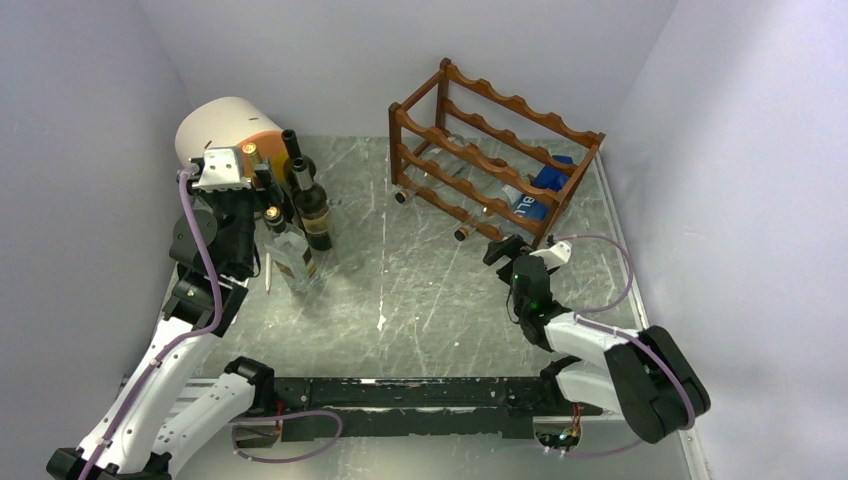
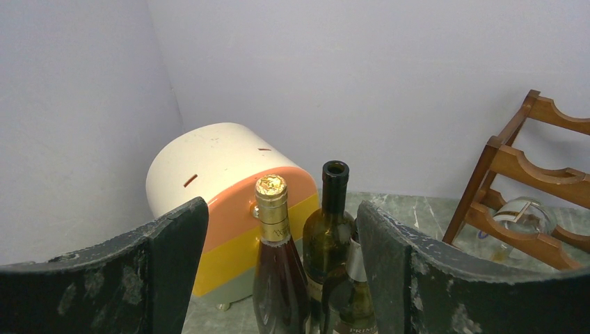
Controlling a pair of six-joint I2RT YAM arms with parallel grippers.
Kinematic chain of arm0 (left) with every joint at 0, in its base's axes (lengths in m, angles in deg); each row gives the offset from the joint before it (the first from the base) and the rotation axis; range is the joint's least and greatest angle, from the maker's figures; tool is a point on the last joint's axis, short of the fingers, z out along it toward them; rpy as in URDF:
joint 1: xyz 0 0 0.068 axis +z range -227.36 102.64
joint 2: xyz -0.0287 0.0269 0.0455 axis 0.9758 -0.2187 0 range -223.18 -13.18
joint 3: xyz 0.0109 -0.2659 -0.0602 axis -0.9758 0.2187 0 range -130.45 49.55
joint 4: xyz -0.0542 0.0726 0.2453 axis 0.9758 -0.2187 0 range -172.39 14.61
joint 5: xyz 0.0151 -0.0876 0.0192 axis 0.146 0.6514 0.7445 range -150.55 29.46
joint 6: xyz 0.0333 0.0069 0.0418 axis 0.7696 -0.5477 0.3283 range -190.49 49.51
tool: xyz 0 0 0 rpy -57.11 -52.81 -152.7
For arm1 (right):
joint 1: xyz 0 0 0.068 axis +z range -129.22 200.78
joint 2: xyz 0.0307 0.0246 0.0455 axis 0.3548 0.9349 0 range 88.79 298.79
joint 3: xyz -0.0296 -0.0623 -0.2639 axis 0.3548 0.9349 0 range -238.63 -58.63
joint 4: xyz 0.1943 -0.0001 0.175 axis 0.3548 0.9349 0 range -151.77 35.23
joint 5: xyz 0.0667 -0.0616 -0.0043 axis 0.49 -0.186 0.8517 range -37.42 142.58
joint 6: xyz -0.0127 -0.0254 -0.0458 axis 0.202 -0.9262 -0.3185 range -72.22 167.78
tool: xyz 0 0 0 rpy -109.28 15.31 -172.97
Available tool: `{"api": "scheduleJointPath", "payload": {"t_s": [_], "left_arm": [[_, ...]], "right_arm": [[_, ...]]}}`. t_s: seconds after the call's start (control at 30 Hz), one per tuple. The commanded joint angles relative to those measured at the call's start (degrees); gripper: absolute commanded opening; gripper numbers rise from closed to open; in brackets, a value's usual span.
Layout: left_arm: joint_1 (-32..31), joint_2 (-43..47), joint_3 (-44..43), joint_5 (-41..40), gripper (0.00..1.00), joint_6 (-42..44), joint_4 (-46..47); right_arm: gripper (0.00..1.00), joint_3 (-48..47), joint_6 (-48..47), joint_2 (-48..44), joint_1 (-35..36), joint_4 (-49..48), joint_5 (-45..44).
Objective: Take the wine bottle off the wine rack
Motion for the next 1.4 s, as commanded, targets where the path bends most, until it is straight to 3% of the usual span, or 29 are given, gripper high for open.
{"api": "scheduleJointPath", "payload": {"t_s": [0.0,0.3,0.67,1.27,1.37], "left_arm": [[0.4,0.5,-0.8,1.0,0.82,-0.7,0.3],[0.4,0.4,-0.9,1.6,0.82,-1.1,0.2],[0.4,0.2,-0.8,1.4,0.82,-1.2,0.3],[0.5,0.6,-1.0,1.3,0.81,-1.3,0.0],[0.4,0.6,-1.0,1.4,0.81,-1.4,0.1]], "right_arm": [[0.94,1.9,3.5,4.5,-2.9,-13.6,0.8],[0.87,4.8,5.3,16.7,-5.6,-32.4,0.0],[0.81,3.7,9.7,30.3,-5.7,-46.2,-5.3],[0.74,-2.3,15.5,35.8,-5.7,-40.2,-8.0],[0.67,-2.6,16.2,36.4,-5.8,-40.4,-8.3]]}}
